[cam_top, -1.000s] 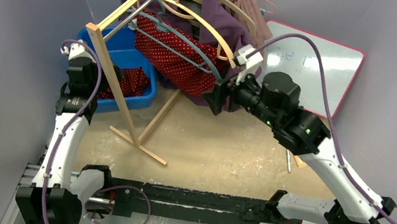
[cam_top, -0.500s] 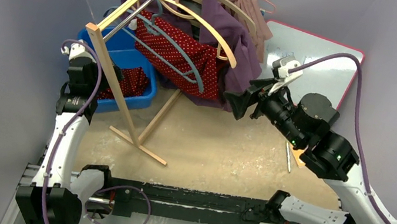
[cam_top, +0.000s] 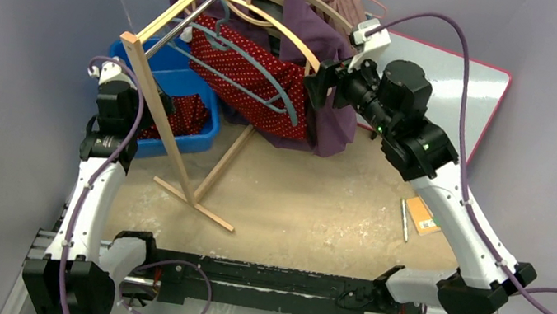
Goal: Remove the skirt from the hanger
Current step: Pick up the hanger from the clothesline.
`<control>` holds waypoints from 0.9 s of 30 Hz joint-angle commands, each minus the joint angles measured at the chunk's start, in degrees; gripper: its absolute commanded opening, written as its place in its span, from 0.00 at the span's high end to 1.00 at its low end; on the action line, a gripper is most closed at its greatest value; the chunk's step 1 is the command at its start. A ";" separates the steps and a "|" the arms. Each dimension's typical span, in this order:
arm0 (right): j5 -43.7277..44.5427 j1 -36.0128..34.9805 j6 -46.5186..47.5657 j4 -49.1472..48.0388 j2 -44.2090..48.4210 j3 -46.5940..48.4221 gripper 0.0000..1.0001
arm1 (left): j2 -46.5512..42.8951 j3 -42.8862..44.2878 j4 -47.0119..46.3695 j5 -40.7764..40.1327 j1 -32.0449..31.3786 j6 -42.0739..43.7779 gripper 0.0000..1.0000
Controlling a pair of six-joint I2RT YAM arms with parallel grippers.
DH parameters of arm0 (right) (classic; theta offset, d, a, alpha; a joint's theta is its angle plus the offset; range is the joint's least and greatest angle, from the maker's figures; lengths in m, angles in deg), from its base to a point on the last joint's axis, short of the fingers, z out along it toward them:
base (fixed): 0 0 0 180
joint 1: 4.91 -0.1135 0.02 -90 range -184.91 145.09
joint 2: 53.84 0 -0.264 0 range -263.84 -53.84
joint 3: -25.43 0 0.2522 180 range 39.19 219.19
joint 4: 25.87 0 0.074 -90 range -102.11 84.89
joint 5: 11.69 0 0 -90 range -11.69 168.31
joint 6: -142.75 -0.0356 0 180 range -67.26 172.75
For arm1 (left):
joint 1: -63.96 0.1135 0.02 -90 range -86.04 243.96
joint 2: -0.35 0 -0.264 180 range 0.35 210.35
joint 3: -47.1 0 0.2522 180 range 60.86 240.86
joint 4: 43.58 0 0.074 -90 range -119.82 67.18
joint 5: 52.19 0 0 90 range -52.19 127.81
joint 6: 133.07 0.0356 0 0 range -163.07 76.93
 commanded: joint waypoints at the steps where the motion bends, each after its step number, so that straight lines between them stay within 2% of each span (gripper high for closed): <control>1: -4.87 0.45 2.69 -3.92 0.27 5.33 0.22 | -0.51 -0.14 -3.36 1.02 0.33 -1.14 0.07; 8: -8.15 1.18 4.76 -6.30 -1.74 7.49 0.21 | -0.92 -0.15 -3.41 1.07 0.33 -1.22 0.07; 15: -14.10 3.36 8.26 -4.14 -9.91 14.18 0.22 | -1.24 -0.30 -3.38 0.88 0.29 -1.00 0.07; 19: -16.56 3.39 9.74 -1.11 -15.36 19.38 0.27 | -1.30 -0.35 -3.30 0.68 0.26 -0.92 0.07; 22: -18.13 3.35 9.44 -1.16 -17.49 21.16 0.37 | -1.15 -0.37 -3.18 0.50 0.25 -0.81 0.07; 27: -20.44 3.39 10.07 -0.92 -18.72 21.41 0.42 | -1.62 -0.41 -3.22 0.54 0.22 -0.83 0.06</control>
